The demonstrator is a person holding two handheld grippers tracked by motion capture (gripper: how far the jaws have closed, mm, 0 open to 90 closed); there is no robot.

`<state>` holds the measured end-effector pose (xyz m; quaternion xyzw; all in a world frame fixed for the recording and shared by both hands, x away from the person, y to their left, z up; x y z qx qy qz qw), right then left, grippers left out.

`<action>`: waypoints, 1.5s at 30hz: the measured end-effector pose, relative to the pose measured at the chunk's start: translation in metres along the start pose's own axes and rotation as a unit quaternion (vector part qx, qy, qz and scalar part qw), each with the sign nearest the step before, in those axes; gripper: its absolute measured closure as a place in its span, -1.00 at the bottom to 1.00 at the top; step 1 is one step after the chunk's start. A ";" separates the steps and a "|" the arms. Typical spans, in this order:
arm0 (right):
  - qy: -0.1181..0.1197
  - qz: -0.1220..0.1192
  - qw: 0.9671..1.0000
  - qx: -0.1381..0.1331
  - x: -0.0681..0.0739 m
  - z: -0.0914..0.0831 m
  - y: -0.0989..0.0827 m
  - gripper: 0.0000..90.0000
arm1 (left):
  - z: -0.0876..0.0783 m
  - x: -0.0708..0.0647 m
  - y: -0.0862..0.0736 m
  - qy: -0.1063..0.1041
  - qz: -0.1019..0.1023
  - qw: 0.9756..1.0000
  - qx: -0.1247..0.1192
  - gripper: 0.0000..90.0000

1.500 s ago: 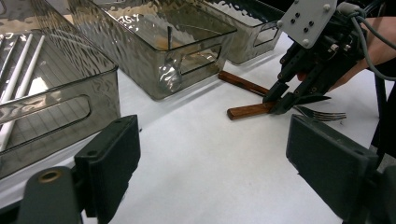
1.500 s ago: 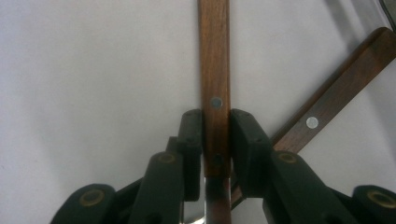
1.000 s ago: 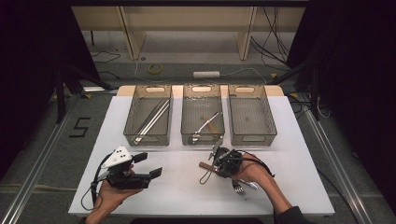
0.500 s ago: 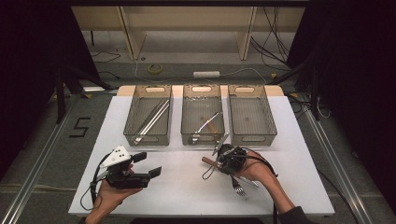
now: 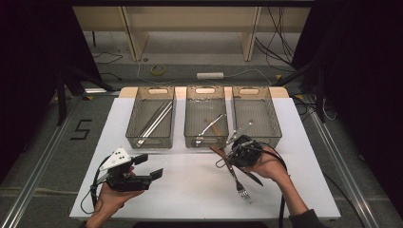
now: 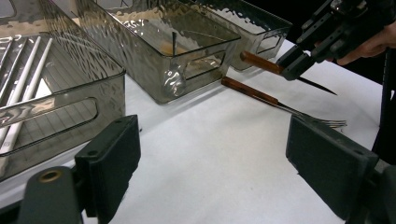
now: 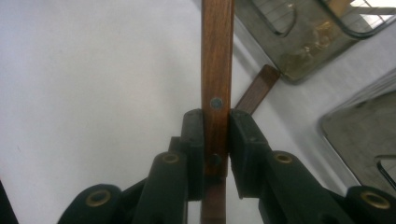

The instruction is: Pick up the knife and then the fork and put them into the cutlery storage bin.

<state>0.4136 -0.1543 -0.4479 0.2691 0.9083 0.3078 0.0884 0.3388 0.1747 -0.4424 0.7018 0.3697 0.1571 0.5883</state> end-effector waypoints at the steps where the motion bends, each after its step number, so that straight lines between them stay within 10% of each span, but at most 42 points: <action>1: -0.004 0.007 1.000 -0.003 -0.002 -0.001 0.000 0.72 | 0.000 0.000 0.000 0.000 -0.001 1.000 0.000 -0.61; 19: -0.035 0.097 0.986 -0.129 -0.053 -0.051 0.028 0.72 | -0.002 0.003 0.001 0.001 -0.011 1.000 -0.006 -0.61; 45: -0.123 0.148 0.969 -0.152 -0.131 -0.071 0.069 0.72 | -0.007 0.008 0.003 0.005 -0.016 1.000 -0.017 -0.61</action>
Point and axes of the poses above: each handheld gripper's, and its own axes: z roughly forward along the jaws, y roughly out of its top, x roughly to its left, the point moved 4 cm from there along z, roughly forward along the jaws, and after that the axes turned 9 degrees about -x, right-handed, at the moved point
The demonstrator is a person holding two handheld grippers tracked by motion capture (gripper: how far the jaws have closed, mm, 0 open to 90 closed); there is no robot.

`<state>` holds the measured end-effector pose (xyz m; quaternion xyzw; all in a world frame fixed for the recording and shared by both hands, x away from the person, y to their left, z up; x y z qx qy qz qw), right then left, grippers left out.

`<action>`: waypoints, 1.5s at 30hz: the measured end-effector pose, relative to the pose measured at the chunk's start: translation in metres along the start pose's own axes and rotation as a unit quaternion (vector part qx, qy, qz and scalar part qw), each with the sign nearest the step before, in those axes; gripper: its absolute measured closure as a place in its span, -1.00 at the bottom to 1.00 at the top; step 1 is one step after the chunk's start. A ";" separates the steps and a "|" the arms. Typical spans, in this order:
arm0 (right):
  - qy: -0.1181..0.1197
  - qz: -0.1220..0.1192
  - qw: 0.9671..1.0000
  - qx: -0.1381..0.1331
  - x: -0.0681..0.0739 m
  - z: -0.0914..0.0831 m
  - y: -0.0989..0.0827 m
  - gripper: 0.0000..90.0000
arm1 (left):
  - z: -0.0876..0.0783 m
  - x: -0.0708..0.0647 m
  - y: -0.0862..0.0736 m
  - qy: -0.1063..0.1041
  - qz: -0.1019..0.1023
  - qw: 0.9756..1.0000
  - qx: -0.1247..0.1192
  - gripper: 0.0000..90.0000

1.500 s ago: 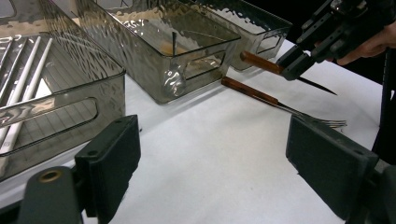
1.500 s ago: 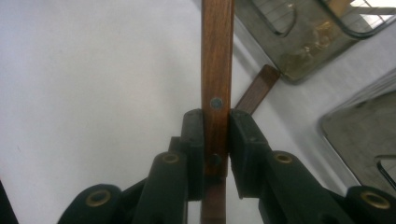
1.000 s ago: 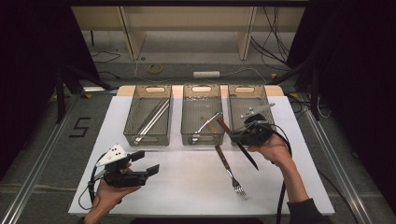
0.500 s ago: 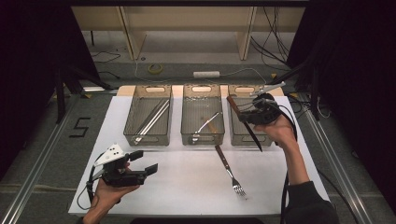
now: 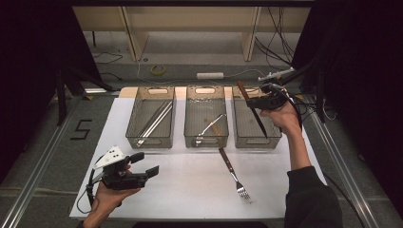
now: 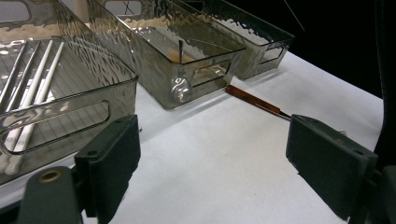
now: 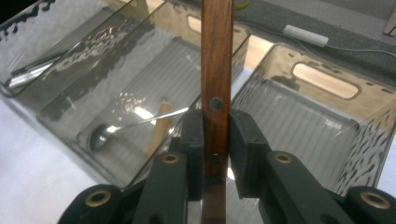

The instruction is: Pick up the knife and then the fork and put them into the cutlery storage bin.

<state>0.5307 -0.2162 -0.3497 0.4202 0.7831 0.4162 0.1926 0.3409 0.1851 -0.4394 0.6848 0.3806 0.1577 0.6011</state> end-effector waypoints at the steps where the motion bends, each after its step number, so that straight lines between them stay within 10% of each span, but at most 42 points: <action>1: -0.003 0.003 1.000 -0.002 -0.002 0.001 0.002 0.72 | 0.000 0.000 0.000 0.000 0.001 1.000 -0.001 -0.61; 17: -0.040 0.026 0.999 -0.013 -0.018 0.029 0.009 0.72 | -0.004 0.002 0.001 0.004 0.001 1.000 -0.009 -0.62; 45: -0.071 0.069 0.995 0.016 -0.030 0.062 -0.029 0.72 | -0.004 0.001 0.001 0.003 0.000 1.000 -0.011 -0.62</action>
Point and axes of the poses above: each handheld gripper's, and its own axes: z roughly forward along the jaws, y roughly out of its top, x roughly to its left, the point moved 4 cm from there along z, roughly forward along the jaws, and after that the axes turned 9 degrees about -x, right-handed, at the moved point
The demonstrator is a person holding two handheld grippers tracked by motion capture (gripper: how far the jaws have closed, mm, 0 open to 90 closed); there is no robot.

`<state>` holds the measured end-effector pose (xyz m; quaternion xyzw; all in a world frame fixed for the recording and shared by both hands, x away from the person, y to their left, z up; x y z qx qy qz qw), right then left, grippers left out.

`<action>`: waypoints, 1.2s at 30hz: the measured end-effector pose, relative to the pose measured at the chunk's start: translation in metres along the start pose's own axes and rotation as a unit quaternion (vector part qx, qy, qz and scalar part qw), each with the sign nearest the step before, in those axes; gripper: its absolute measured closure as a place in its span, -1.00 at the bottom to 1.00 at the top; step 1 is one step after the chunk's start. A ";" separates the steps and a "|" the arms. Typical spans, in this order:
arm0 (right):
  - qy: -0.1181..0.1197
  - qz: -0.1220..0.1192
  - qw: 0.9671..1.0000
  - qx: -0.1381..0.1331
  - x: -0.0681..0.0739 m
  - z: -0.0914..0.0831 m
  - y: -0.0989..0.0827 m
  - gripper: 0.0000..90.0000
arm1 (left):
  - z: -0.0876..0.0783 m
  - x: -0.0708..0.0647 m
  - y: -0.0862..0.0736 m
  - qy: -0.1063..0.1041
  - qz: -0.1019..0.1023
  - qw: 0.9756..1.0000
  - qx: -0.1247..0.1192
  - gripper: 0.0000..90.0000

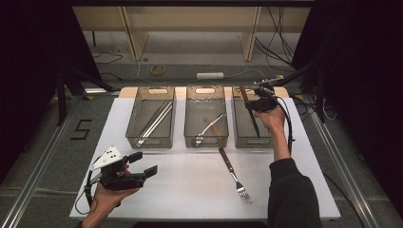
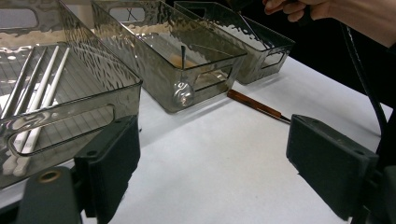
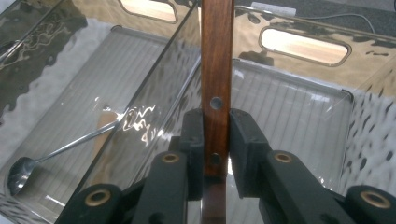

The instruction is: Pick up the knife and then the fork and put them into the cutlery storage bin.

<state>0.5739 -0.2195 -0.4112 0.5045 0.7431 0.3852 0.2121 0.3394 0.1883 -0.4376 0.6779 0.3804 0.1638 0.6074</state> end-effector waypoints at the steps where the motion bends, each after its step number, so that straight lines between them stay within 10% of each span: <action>1: -0.002 0.001 1.000 0.000 0.000 0.001 -0.001 0.72 | 0.000 0.000 0.000 0.000 0.000 1.000 0.000 -0.62; 10: -0.014 0.026 0.999 0.024 -0.002 0.012 -0.012 0.68 | 0.000 0.000 0.000 0.001 0.000 1.000 0.000 -0.62; 17: -0.020 0.043 0.999 0.018 -0.001 0.006 -0.010 0.11 | 0.000 0.000 0.000 0.002 -0.001 1.000 0.000 -0.62; 25: 0.033 -0.015 0.999 -0.005 0.034 -0.030 -0.007 -0.21 | -0.001 0.002 0.000 0.006 -0.002 1.000 -0.001 -0.63; 36: 0.093 -0.083 0.992 -0.003 0.086 -0.076 -0.051 -0.25 | 0.000 0.002 -0.001 0.010 -0.004 1.000 -0.001 -0.63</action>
Point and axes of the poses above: each handheld gripper's, and its own axes: z roughly forward along the jaws, y roughly out of its top, x roughly to its left, the point moved 4 cm from there along z, roughly forward along the jaws, and after that the axes turned 9 degrees about -x, right-handed, at the moved point
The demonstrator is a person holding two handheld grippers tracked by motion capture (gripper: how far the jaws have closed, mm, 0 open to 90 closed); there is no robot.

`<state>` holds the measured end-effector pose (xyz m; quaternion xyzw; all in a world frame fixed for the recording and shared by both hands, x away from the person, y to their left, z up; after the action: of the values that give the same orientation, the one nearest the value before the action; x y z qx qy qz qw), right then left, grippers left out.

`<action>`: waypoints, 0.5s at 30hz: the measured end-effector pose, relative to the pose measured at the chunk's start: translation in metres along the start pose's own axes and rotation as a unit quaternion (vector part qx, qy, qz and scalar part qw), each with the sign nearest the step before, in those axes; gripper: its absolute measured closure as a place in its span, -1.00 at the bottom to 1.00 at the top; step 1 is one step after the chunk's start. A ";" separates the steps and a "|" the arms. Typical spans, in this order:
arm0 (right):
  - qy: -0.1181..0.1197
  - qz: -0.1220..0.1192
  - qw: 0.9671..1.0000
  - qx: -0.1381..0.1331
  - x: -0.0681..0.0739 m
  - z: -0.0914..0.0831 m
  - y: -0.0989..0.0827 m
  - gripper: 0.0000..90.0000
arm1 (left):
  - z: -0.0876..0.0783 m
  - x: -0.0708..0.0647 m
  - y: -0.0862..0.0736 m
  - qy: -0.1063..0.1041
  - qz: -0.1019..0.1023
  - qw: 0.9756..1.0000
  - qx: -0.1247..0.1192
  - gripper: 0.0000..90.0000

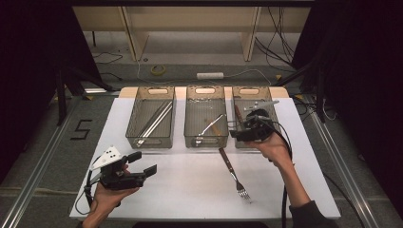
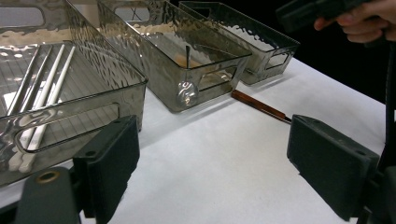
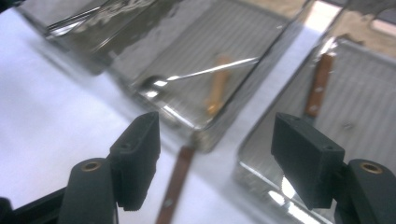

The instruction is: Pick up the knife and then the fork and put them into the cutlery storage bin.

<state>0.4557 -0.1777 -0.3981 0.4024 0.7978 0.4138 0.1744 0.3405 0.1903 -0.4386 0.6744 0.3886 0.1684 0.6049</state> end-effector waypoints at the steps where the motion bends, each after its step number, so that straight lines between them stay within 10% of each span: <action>1: 0.003 -0.001 1.000 -0.002 0.003 -0.001 -0.004 -0.25 | 0.000 0.000 0.000 0.001 -0.002 1.000 -0.001 -0.63; 15: 0.020 -0.014 0.998 0.066 0.022 -0.001 -0.046 -0.28 | 0.000 -0.001 0.000 0.003 0.006 1.000 -0.001 -0.63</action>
<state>0.4187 -0.1762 -0.4336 0.3934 0.8322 0.3657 0.1375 0.3399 0.1899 -0.4382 0.6758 0.3862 0.1749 0.6030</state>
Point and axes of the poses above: each handheld gripper's, and its own axes: z roughly forward along the jaws, y roughly out of its top, x roughly to its left, the point moved 4 cm from there along z, roughly forward along the jaws, and after that the axes turned 9 degrees about -x, right-handed, at the moved point
